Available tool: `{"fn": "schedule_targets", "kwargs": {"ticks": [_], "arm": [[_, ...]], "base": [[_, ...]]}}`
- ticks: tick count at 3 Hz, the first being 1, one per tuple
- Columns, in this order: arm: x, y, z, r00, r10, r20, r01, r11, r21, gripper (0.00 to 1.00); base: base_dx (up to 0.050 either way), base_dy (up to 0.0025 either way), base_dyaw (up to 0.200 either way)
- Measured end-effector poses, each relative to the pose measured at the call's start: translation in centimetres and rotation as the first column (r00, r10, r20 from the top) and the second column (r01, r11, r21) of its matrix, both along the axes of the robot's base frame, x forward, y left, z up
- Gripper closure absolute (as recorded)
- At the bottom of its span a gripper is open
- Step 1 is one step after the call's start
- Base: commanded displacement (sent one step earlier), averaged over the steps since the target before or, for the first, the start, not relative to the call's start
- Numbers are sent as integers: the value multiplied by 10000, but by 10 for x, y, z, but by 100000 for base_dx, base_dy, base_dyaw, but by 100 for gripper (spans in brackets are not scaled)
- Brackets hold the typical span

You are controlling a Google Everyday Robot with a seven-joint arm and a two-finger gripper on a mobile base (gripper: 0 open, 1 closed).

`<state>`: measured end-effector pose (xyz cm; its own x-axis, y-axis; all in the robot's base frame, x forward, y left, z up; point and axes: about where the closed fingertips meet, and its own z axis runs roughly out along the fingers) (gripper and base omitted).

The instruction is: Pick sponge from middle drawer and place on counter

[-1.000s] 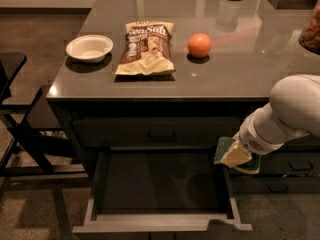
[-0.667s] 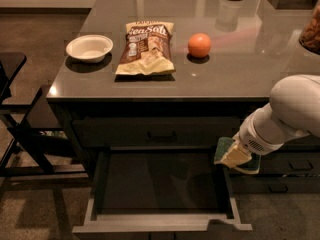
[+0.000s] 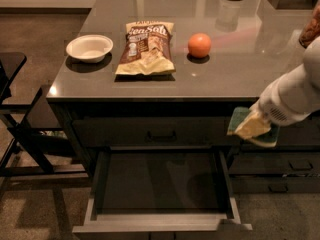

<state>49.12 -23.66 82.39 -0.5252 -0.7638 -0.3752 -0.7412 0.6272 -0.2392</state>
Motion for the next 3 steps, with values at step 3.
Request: {"fn": "schedule_targets", "kwargs": {"ticks": [3], "arm": [[34, -10, 47, 9985, -216, 510, 217, 9998, -10, 100]], "base": [[0, 0, 0]]}}
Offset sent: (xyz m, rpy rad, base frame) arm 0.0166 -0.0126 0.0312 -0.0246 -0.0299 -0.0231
